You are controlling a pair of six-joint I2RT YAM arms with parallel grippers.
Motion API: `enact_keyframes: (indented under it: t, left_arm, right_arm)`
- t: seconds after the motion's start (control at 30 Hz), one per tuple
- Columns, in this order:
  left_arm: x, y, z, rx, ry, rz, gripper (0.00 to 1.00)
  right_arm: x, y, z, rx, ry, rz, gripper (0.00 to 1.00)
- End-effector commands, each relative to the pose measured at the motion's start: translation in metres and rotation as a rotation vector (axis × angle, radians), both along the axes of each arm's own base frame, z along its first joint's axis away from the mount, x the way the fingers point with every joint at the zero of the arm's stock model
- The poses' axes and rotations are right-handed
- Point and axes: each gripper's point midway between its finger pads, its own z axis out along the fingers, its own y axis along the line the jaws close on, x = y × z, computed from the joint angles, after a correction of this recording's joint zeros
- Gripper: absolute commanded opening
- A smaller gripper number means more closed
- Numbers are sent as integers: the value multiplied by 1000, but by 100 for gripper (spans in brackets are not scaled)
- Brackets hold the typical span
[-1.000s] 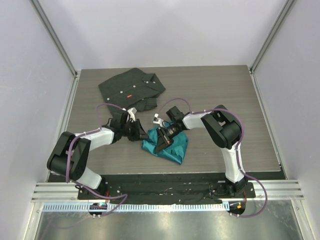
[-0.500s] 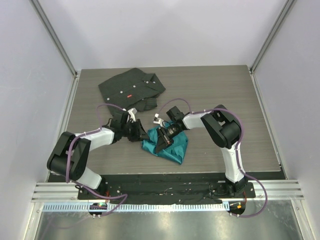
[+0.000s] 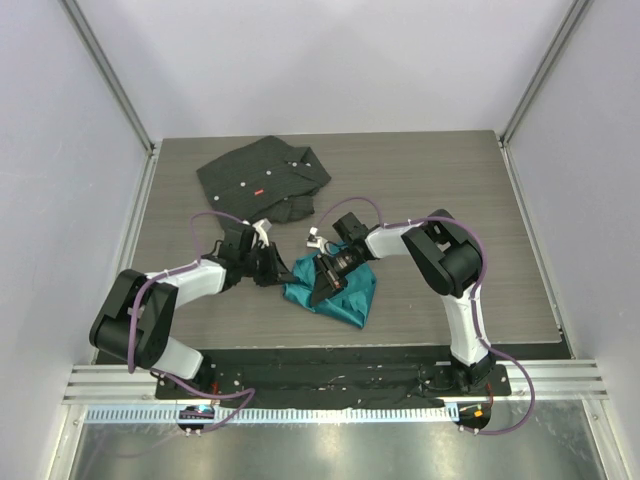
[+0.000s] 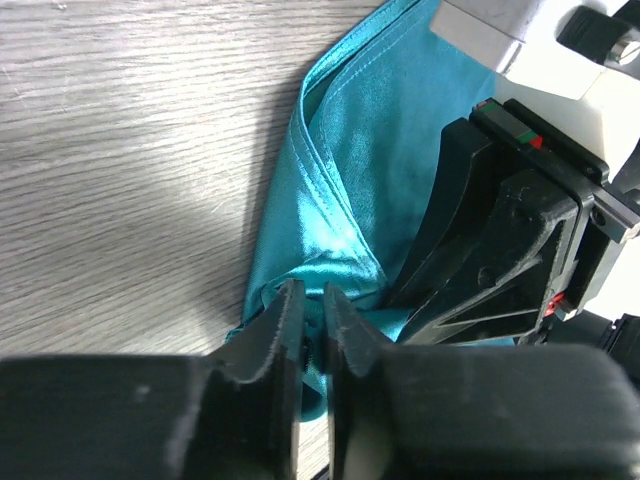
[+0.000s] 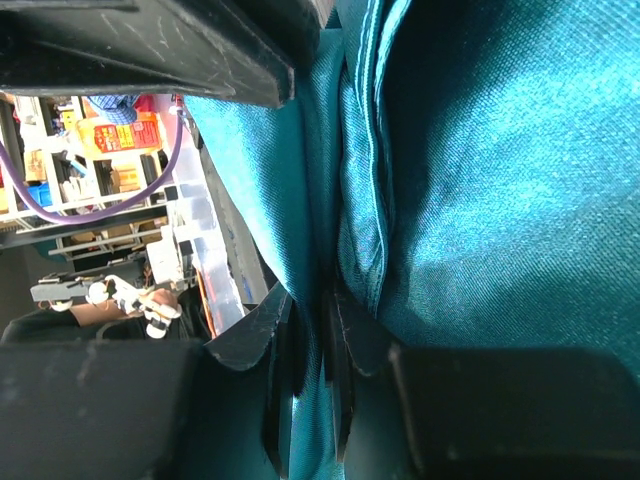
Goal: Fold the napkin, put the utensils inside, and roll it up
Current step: Roll the napkin with the utensil
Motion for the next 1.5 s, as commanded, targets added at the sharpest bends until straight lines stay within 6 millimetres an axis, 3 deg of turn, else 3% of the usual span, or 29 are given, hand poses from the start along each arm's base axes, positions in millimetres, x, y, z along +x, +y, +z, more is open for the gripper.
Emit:
enact_keyframes:
  t: [0.0,0.1,0.4,0.5,0.6,0.67,0.7,0.83,1.13,1.47]
  left_arm:
    - [1,-3,3,-13,-16,-10,12]
    - [3,-4,0,-8,-1,-8,0]
    - [-4,3,-17,60,102,-6,0]
    - [-6,4,-22,76,139,-4,0]
    - [-7,5,-26,94,175,3,0]
    - [-5,5,-27,101,185,7,0]
    - [-7,6,-28,111,201,10,0]
    - [-6,8,-30,133,230,18,0]
    - [-7,7,-32,138,261,18,0]
    - [-5,6,-31,139,265,10,0]
  right_arm:
    - [13,-18,-48,-171,-85,-53,22]
    - [21,-17,-39,-181,-122,-76,24]
    - [51,-19,12,-217,-311,-157,52]
    - [59,-22,32,-228,-401,-190,57]
    - [64,-23,54,-257,-575,-201,59]
    - [61,-24,52,-343,-743,-195,60]
    - [62,-24,64,-343,-833,-190,61]
    - [51,-18,71,-443,-1096,-152,64]
    - [24,-8,53,-494,-1251,13,65]
    - [20,-3,30,-511,-1241,91,63]
